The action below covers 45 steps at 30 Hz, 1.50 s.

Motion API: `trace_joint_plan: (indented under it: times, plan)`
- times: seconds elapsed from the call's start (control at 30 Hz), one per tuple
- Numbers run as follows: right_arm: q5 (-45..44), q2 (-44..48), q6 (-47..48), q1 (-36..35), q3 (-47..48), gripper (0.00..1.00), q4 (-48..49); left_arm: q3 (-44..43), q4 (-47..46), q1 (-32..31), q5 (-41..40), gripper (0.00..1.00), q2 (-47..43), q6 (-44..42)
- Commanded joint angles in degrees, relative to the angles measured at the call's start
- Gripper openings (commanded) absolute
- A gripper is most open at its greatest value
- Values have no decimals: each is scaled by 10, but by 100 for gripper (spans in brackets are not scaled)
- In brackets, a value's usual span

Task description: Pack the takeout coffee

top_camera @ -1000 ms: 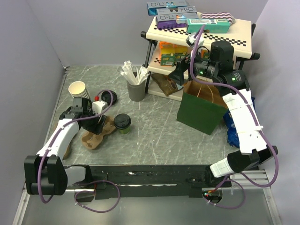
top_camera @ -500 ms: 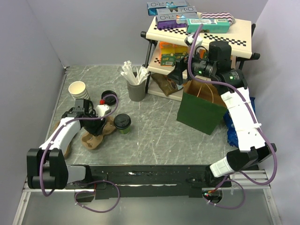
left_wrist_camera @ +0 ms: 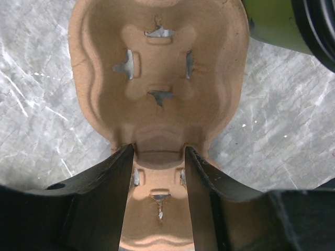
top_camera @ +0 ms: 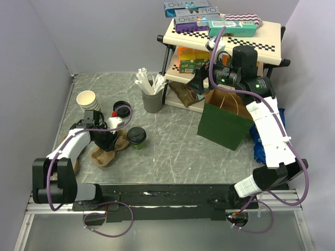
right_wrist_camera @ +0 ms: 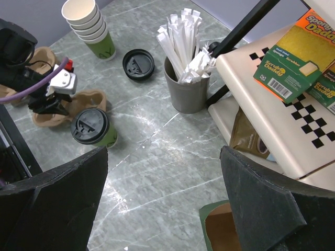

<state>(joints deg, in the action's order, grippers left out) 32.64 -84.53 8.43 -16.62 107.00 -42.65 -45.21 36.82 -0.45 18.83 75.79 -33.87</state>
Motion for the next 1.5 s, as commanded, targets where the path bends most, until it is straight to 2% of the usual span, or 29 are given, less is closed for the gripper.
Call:
trace_joint_plan:
  times: [0.0, 0.3, 0.47, 0.63, 0.9, 1.0, 1.1, 1.2, 1.23, 1.3, 1.33, 1.47]
  plan:
    - [5, -5, -2, 1, 10, 93, 13, 2, -15, 3, 29, 50, 0, -16]
    - [5, -11, -1, 1, 12, 94, 13, 4, -17, 3, 31, 41, 4, -16]
    - [7, -14, -2, 1, 14, 94, 13, 14, -10, 27, 24, 51, -12, -19]
    - [8, -20, -4, 1, 16, 94, 14, 34, -19, 29, 24, 52, -27, -26]
    - [10, -25, -8, 1, 22, 94, 14, 50, -42, 30, 50, 46, -45, -21]
    - [9, -25, -8, 1, 22, 94, 13, 51, -38, 31, 53, 41, -58, -22]
    - [8, -26, -8, 1, 25, 94, 13, 39, -20, 36, 55, 33, -78, -16]
    - [5, -26, -7, 1, 32, 94, 10, 3, 25, 44, 68, 21, -99, -10]
    - [2, -27, -5, 1, 34, 94, 11, -19, 38, 47, 71, 14, -104, -9]
    - [-3, -27, 0, 2, 44, 94, 3, -42, 80, 48, 75, 9, -112, -12]
    - [-19, -28, 7, 2, 49, 94, -1, -64, 92, 49, 75, 1, -114, -15]
    - [-75, -27, 41, 11, 74, 93, -20, -128, 142, 49, 64, 1, -115, -17]
